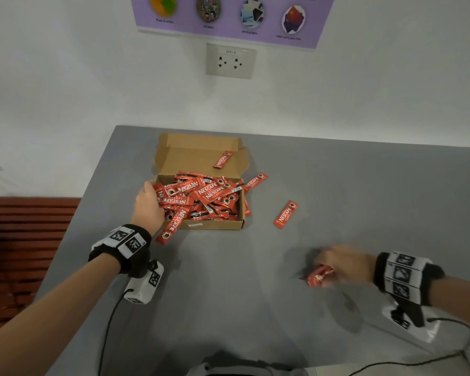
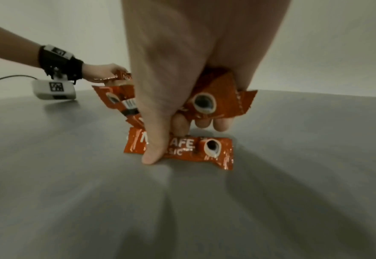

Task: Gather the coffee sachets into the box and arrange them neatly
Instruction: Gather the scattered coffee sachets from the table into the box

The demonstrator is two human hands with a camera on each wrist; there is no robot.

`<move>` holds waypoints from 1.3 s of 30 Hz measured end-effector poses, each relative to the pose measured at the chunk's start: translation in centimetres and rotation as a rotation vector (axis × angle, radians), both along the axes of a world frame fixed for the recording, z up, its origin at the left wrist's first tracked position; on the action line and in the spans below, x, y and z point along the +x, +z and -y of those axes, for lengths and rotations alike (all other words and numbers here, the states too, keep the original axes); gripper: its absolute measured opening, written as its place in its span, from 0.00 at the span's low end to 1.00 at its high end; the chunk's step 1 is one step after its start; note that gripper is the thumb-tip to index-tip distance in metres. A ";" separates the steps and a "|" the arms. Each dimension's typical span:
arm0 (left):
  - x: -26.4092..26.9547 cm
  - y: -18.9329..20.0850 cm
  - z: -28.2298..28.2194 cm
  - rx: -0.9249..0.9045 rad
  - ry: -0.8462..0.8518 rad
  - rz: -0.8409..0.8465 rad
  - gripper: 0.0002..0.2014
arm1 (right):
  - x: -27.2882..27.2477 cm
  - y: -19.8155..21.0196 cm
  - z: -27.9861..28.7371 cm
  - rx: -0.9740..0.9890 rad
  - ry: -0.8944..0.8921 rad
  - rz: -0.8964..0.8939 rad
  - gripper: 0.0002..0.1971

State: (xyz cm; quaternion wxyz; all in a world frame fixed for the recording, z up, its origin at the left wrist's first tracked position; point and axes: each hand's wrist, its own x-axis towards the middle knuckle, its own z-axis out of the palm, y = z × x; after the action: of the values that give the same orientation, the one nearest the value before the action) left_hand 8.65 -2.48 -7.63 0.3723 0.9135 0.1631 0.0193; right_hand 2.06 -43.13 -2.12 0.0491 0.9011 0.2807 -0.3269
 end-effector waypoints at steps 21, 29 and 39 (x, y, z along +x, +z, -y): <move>0.0 0.2 0.3 -0.024 0.014 -0.005 0.25 | 11.4 -2.2 -5.3 0.191 -0.177 0.303 0.15; 0.0 0.0 0.2 -0.042 0.016 -0.007 0.25 | 15.4 -1.6 -8.7 0.411 -0.592 0.392 0.17; 0.0 -0.2 0.1 -0.036 0.010 0.010 0.24 | 14.1 -3.5 -11.4 0.461 -0.535 0.079 0.37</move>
State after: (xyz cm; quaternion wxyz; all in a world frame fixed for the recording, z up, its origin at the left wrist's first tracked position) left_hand 8.65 -2.54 -7.84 0.3895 0.9056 0.1663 0.0229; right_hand 16.15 -31.73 -5.63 -0.2321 0.9420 0.0992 -0.2212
